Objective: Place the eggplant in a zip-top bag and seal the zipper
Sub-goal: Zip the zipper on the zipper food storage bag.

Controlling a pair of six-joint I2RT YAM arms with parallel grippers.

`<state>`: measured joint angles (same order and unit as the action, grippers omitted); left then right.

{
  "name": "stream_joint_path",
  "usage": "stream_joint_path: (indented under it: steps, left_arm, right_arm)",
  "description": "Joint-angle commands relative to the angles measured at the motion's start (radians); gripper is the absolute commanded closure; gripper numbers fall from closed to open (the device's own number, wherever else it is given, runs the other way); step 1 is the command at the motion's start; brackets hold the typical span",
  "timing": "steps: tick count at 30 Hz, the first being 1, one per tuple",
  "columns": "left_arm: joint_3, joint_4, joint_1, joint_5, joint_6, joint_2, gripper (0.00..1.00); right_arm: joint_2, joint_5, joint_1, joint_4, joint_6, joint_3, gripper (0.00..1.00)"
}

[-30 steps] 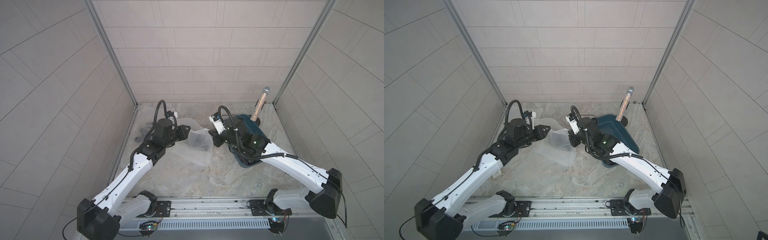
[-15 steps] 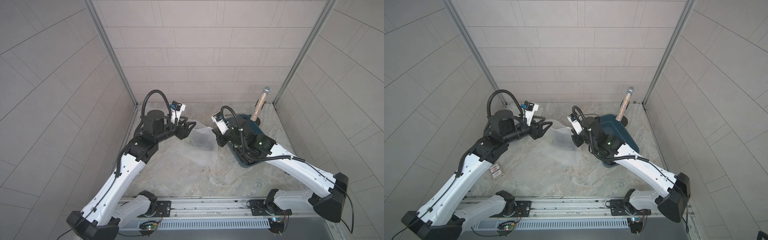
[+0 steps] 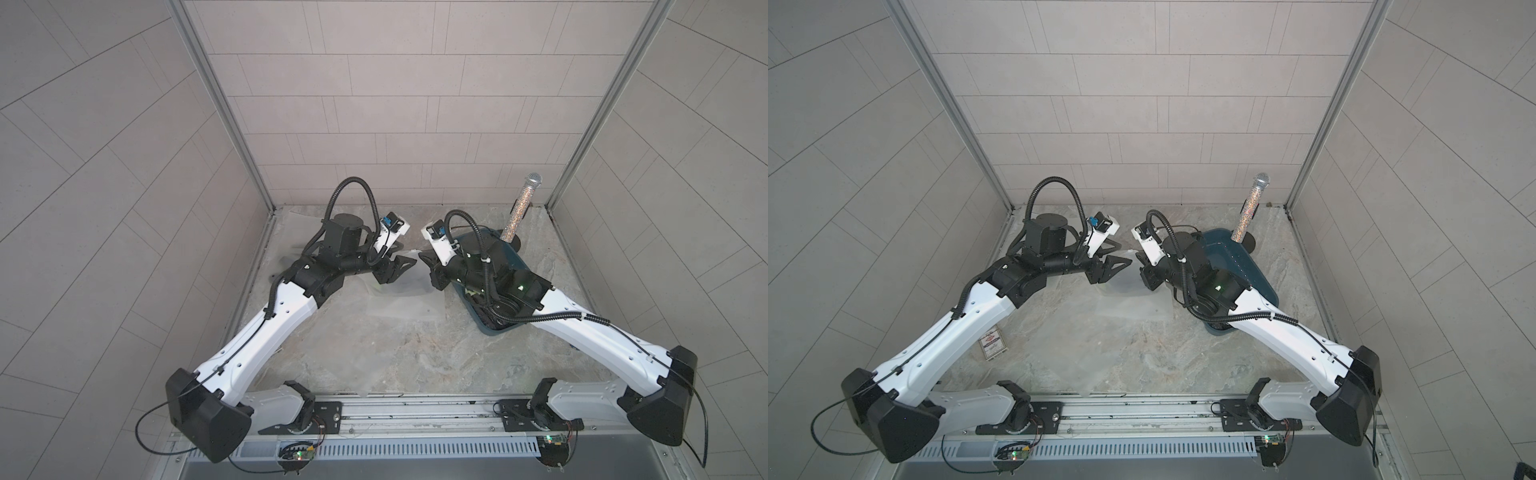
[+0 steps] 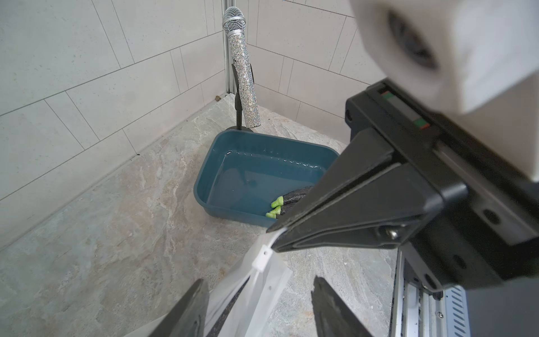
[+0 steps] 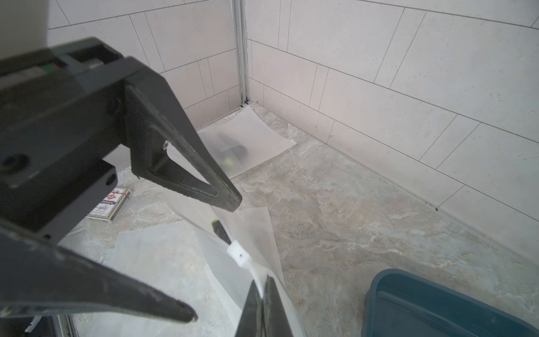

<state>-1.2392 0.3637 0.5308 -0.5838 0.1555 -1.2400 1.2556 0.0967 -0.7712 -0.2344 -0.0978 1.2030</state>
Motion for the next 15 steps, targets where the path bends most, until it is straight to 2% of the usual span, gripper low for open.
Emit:
stream_joint_path:
  steps: [1,9,13,15]
  left_arm:
    - [-0.022,-0.013,0.008,0.001,0.047,-0.004,0.41]
    - [-0.025,-0.014,0.010,0.048,0.080,-0.022,0.43]
    - [-0.028,-0.018,0.010,0.038,0.078,-0.036,0.47]
    - [-0.028,-0.024,0.009,0.032,0.077,-0.036,0.52]
  right_arm:
    - [0.001,0.026,0.000,0.038,0.007,-0.006,1.00]
    - [-0.001,0.066,0.000,0.024,0.024,-0.011,1.00]
    - [-0.002,0.081,-0.001,0.016,0.032,-0.013,1.00]
    - [0.001,0.083,-0.001,0.009,0.036,-0.009,1.00]
